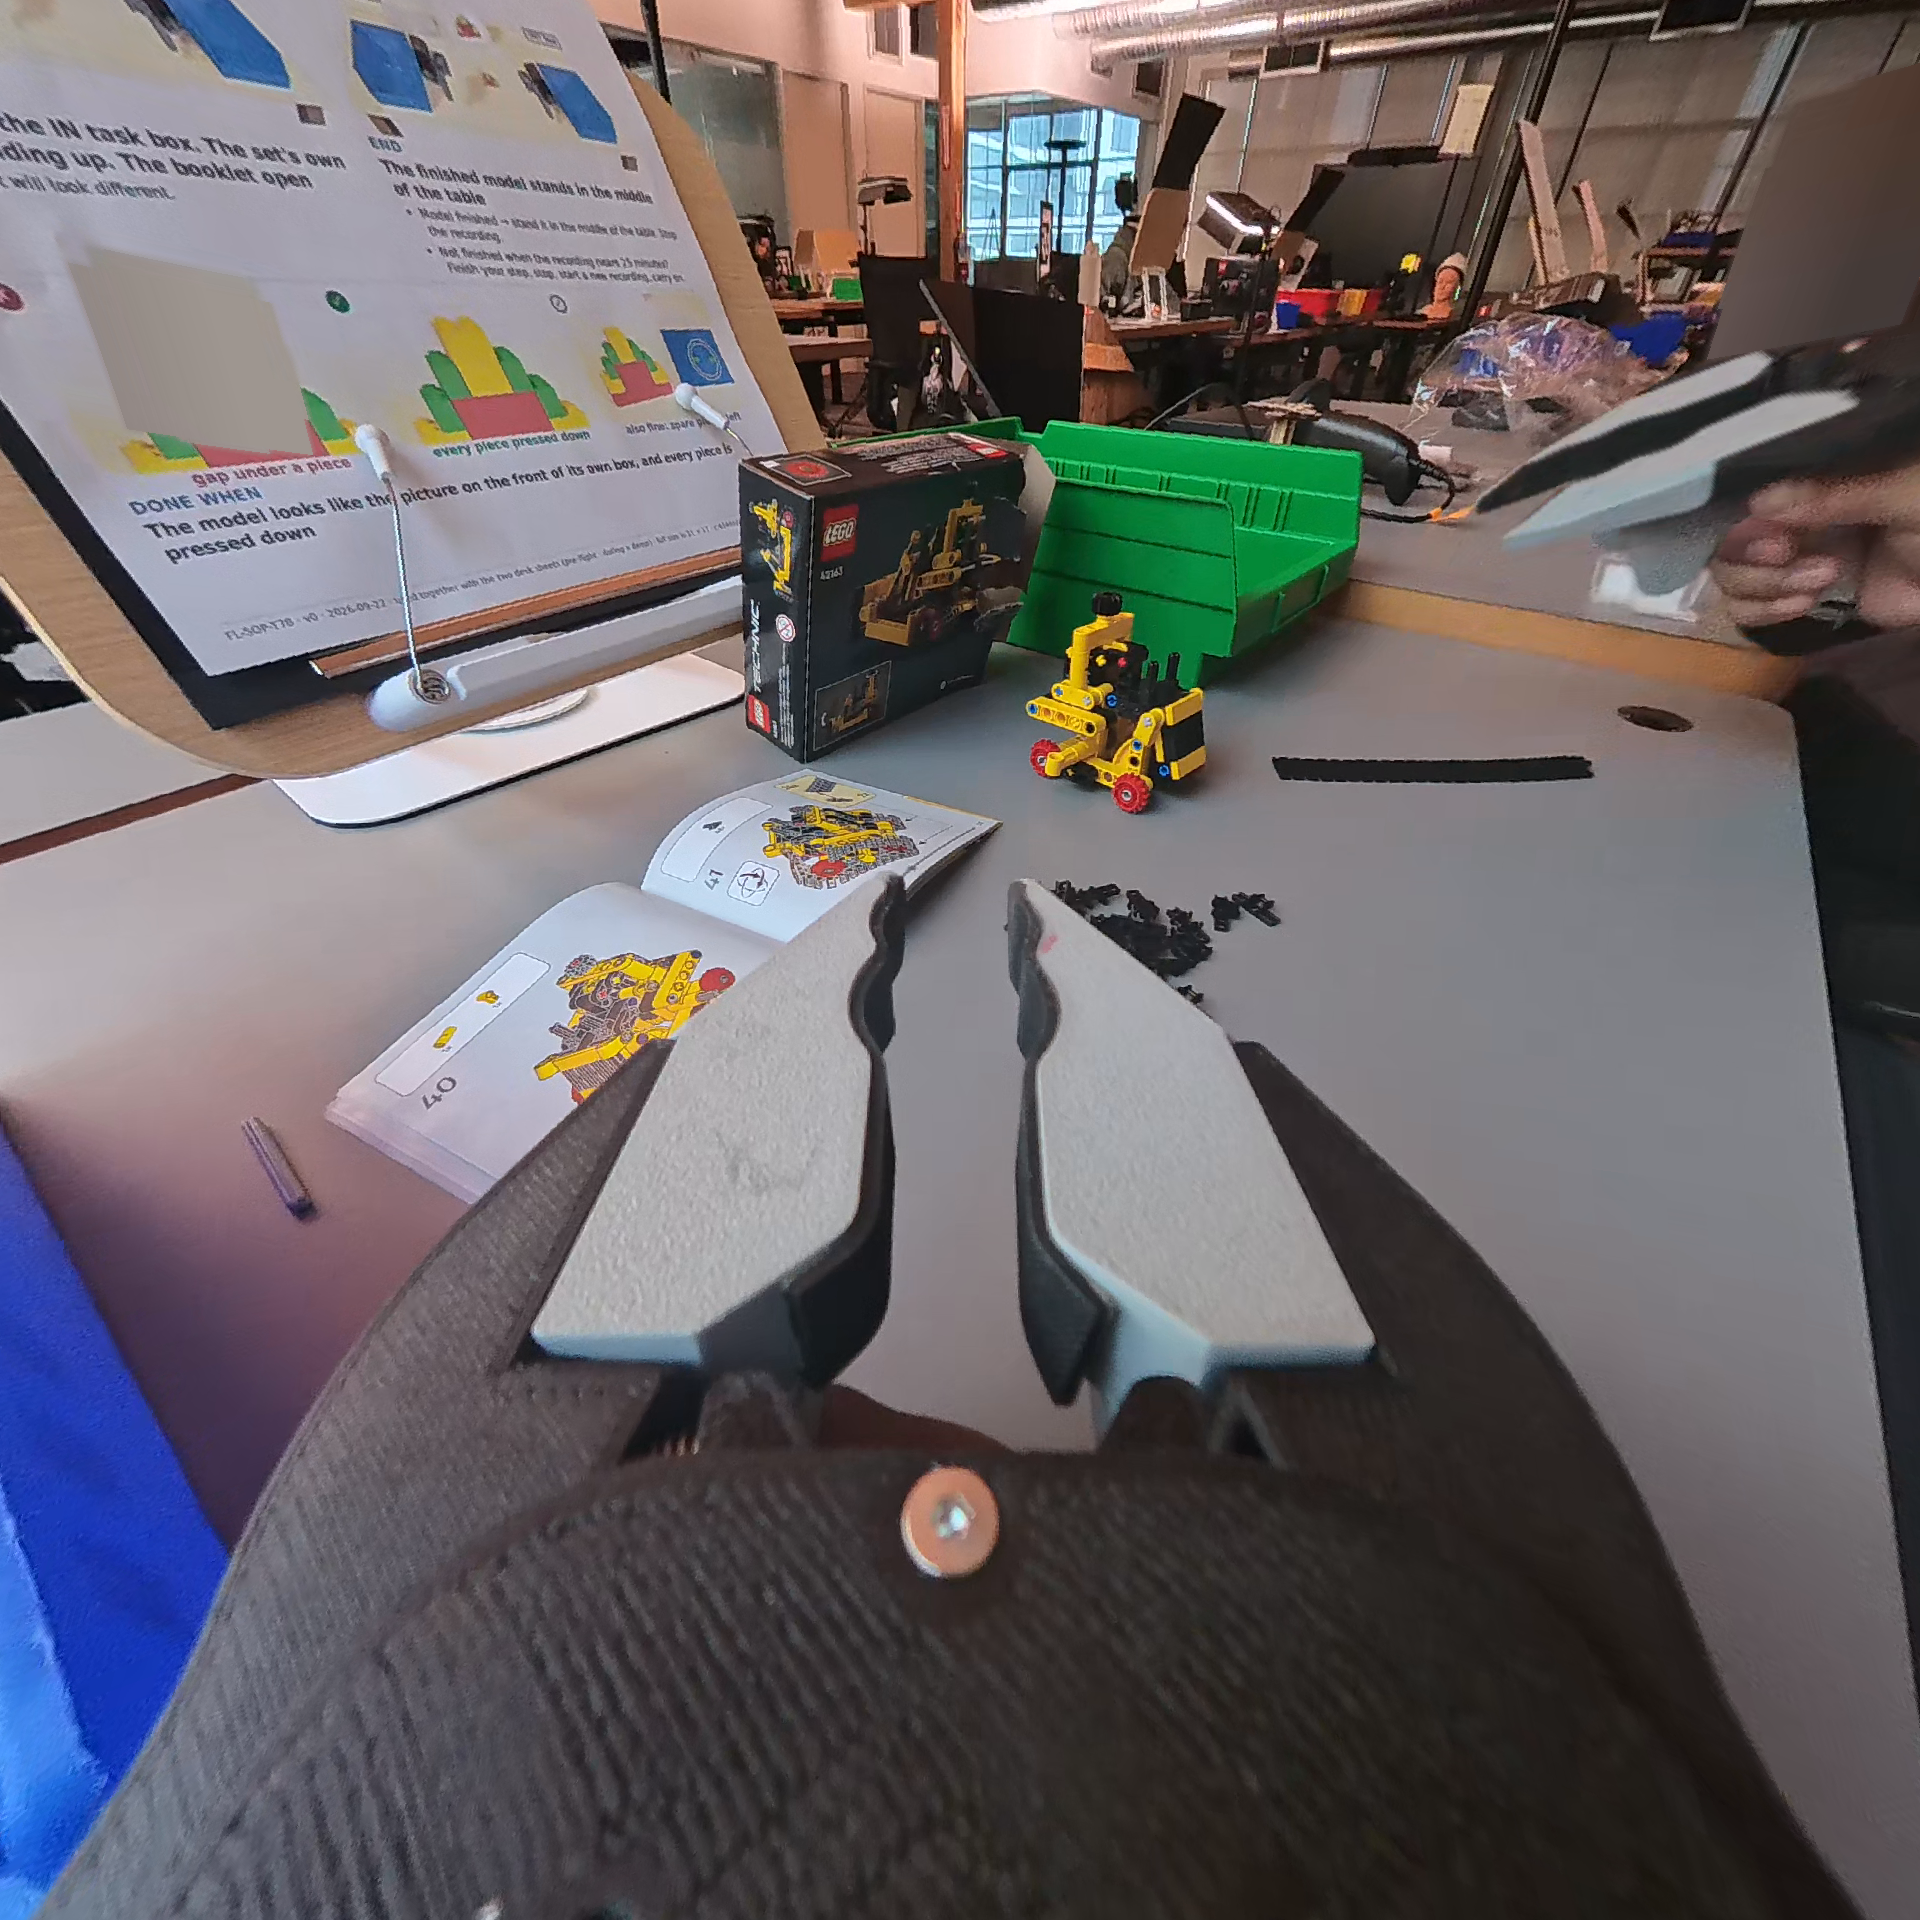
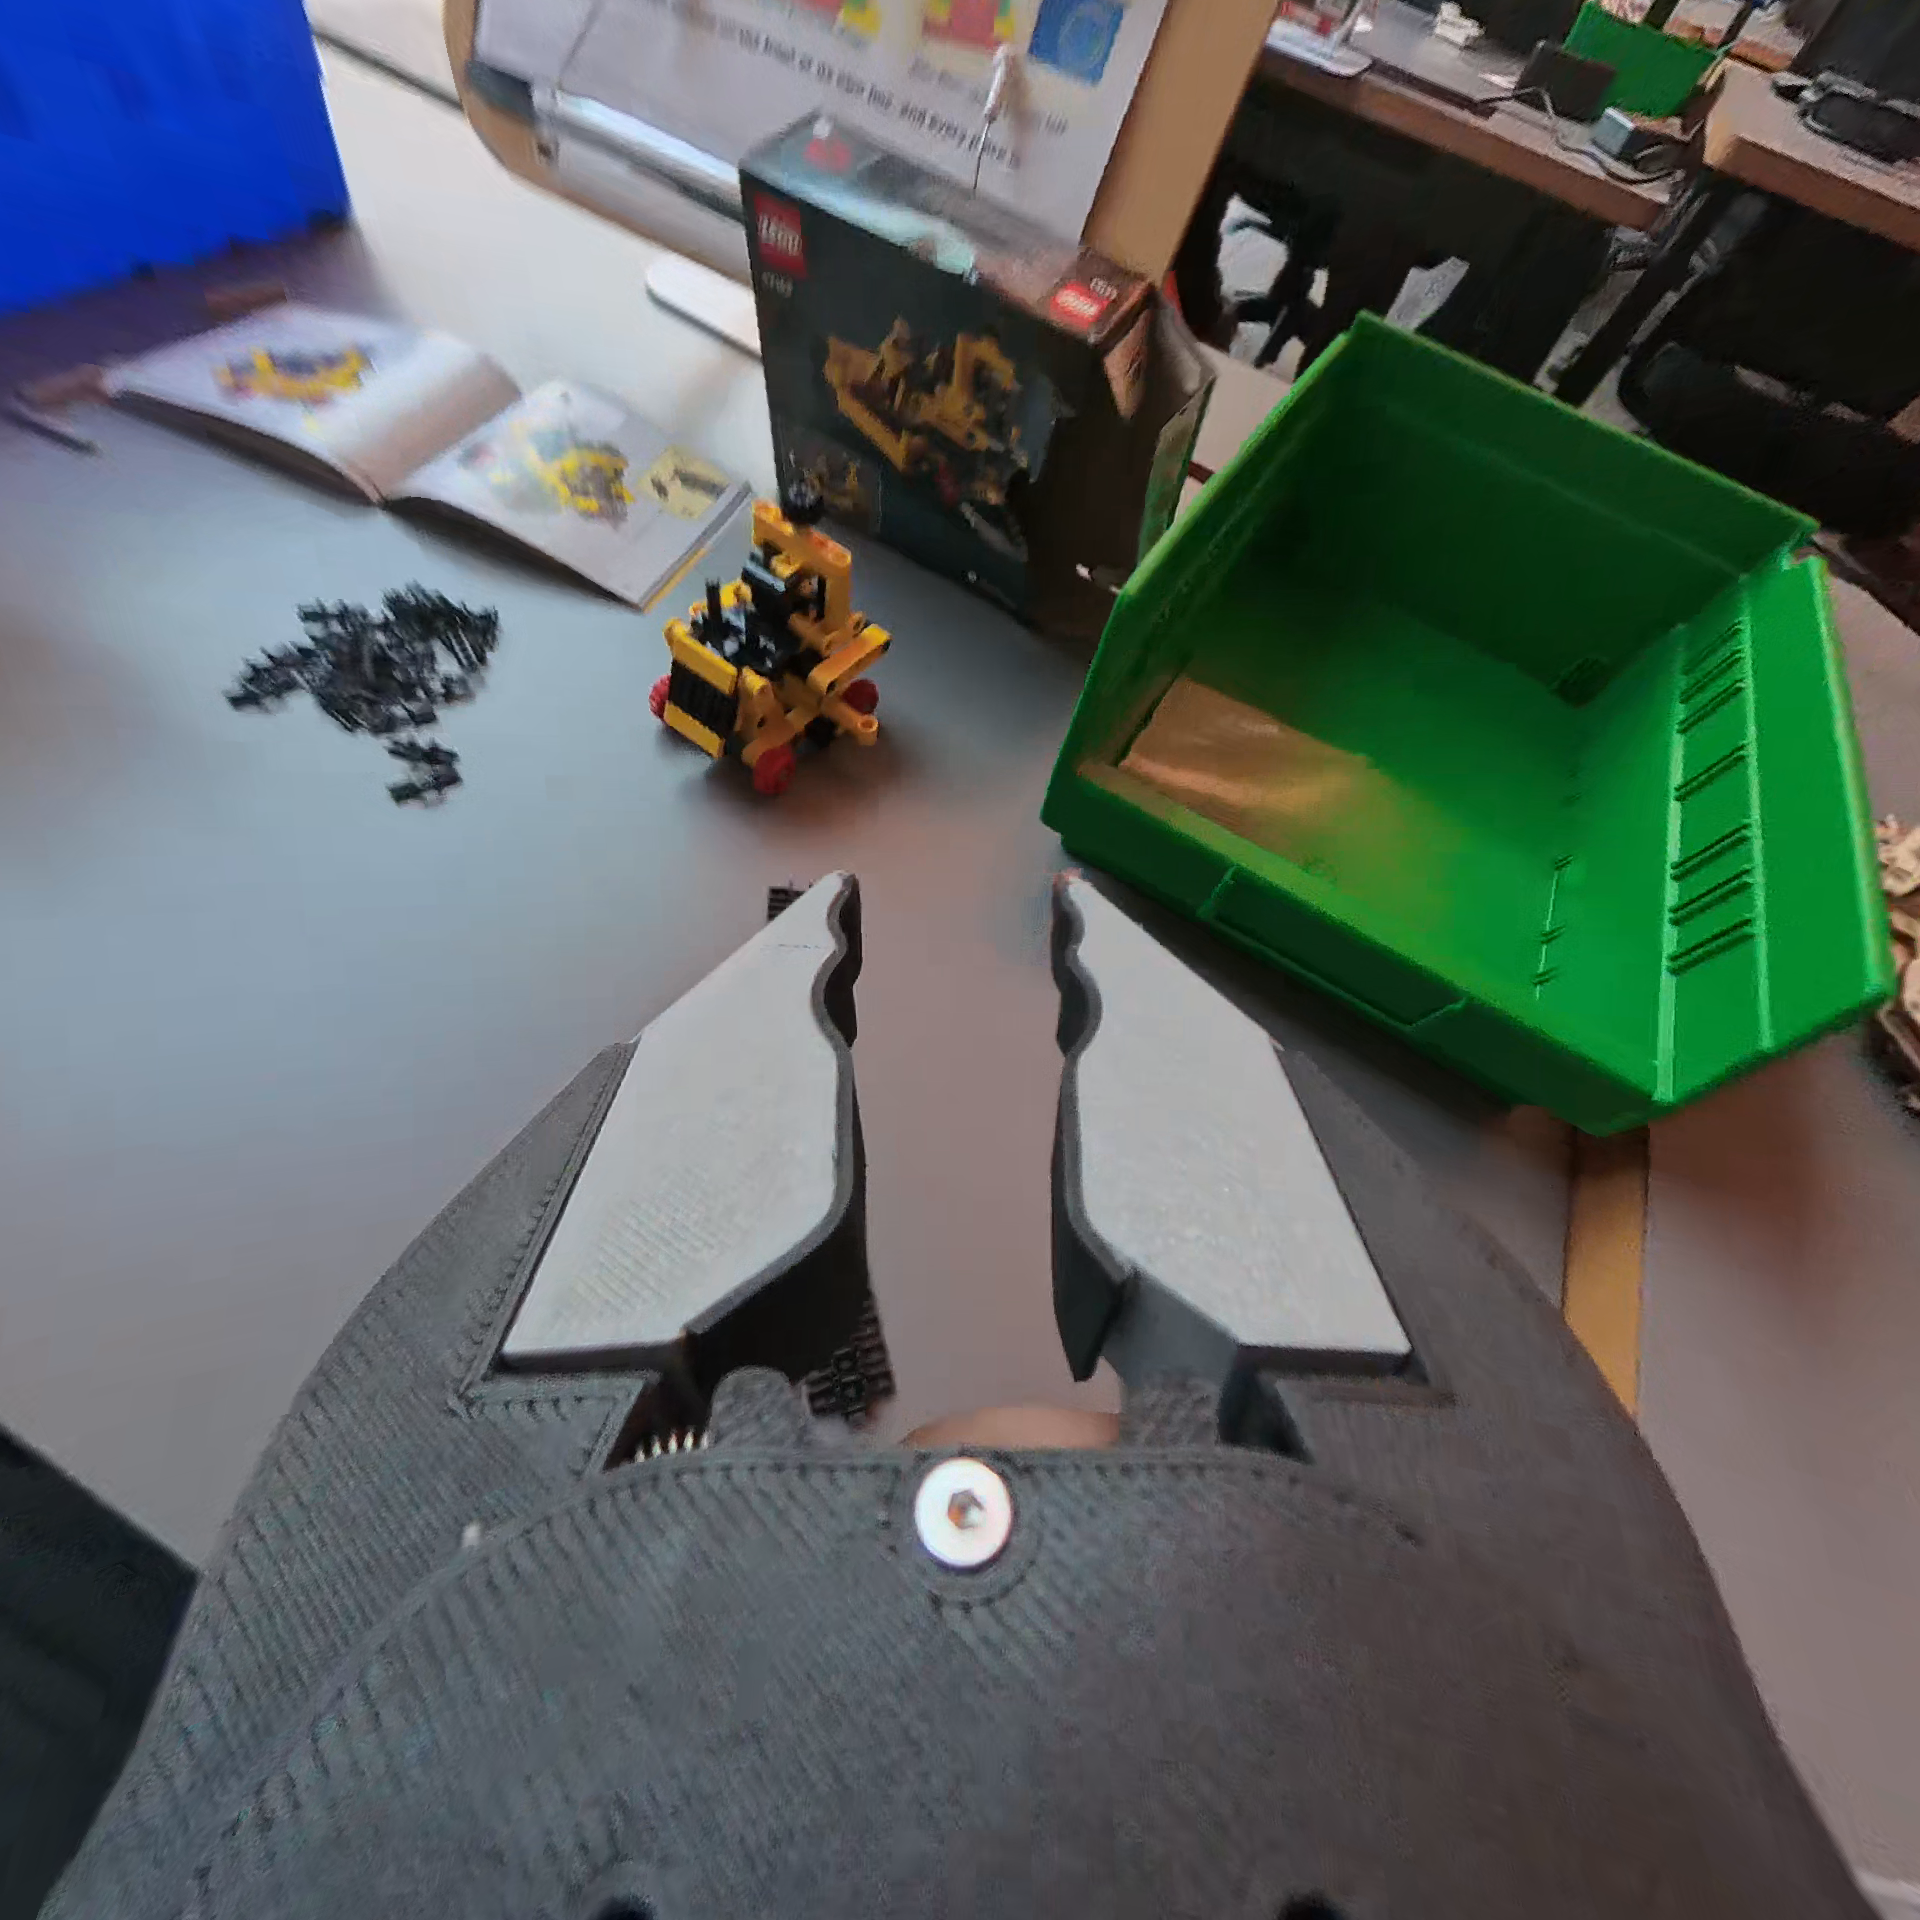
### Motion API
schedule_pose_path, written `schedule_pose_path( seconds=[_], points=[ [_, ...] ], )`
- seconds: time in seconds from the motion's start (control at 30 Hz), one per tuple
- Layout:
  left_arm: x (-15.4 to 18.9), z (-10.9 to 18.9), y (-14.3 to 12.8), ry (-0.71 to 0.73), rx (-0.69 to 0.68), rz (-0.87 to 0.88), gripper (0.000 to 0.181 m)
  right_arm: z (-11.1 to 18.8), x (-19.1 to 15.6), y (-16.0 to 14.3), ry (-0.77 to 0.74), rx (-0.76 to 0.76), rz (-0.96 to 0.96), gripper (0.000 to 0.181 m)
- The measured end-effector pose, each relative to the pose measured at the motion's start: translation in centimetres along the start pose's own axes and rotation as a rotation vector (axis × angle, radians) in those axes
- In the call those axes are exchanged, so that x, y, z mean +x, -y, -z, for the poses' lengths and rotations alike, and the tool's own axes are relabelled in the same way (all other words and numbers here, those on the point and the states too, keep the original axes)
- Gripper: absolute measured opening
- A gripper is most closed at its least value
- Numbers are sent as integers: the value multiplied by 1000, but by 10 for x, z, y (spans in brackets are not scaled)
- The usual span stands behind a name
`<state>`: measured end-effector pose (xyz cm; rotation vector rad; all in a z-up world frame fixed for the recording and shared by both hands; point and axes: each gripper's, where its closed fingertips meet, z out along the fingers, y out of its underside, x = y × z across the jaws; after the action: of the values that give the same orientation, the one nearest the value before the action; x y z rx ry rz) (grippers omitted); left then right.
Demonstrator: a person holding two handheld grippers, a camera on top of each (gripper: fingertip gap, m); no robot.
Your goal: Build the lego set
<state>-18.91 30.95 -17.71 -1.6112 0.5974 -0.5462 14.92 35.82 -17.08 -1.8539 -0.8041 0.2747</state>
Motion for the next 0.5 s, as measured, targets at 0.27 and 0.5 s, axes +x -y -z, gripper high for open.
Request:
schedule_pose_path(
  seconds=[0.27, 0.5],
  points=[
    [0, -1, -1, 2, -11, 1, 16, 29, -41, 22, 213, 68, -50, 39],
    [-1, 0, 0, 12, 2, -3, 17, -35, -128, -17, 329, -89, 75, 32]
  ],
)
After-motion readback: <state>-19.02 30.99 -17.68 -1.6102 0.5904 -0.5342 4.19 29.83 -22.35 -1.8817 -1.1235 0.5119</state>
